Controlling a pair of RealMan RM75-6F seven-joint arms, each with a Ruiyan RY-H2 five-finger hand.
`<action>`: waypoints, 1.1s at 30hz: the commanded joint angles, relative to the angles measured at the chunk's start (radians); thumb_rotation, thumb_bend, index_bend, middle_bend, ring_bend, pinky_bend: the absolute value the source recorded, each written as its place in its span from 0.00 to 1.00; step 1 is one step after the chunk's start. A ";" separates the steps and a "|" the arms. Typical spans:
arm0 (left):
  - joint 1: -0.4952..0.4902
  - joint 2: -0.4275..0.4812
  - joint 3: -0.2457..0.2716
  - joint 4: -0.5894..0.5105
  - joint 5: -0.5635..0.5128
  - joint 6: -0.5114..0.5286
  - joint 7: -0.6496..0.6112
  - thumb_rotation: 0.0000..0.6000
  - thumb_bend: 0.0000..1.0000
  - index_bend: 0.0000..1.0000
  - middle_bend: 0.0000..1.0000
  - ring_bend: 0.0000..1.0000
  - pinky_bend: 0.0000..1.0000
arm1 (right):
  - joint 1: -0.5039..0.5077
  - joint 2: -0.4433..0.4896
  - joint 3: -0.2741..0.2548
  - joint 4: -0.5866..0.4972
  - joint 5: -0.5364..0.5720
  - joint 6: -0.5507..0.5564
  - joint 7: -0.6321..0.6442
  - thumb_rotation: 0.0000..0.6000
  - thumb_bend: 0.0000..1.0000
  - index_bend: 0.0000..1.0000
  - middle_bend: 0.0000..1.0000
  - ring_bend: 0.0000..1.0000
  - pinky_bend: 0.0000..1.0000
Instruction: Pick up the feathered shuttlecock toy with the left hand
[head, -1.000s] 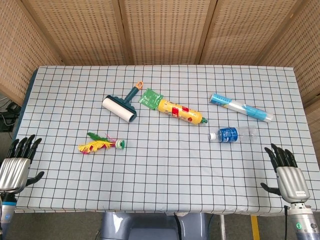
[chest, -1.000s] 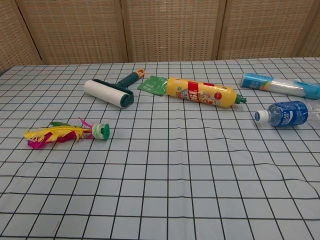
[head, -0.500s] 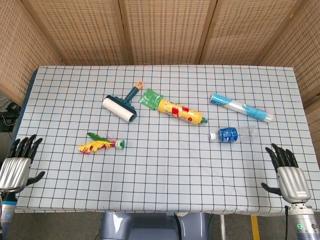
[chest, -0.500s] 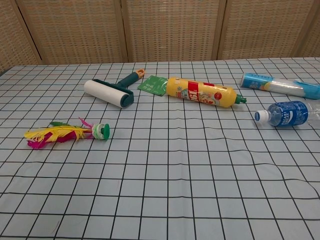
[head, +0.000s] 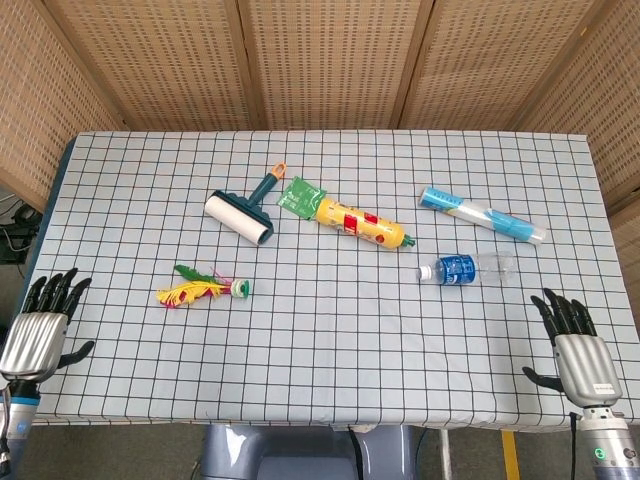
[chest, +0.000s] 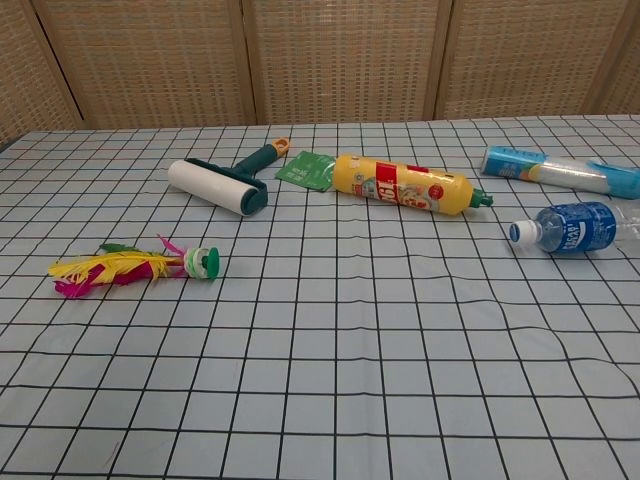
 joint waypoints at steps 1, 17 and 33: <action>-0.024 -0.022 -0.012 0.028 -0.009 -0.032 0.012 1.00 0.21 0.12 0.00 0.00 0.00 | 0.000 0.001 0.001 -0.001 0.001 0.000 0.001 1.00 0.12 0.05 0.00 0.00 0.00; -0.173 -0.165 -0.089 0.183 -0.138 -0.242 0.083 1.00 0.22 0.32 0.00 0.00 0.00 | 0.001 0.004 0.005 0.002 0.010 -0.005 0.012 1.00 0.12 0.05 0.00 0.00 0.00; -0.275 -0.305 -0.108 0.260 -0.239 -0.317 0.226 1.00 0.24 0.35 0.00 0.00 0.00 | 0.002 0.004 0.012 0.016 0.020 -0.008 0.046 1.00 0.12 0.05 0.00 0.00 0.00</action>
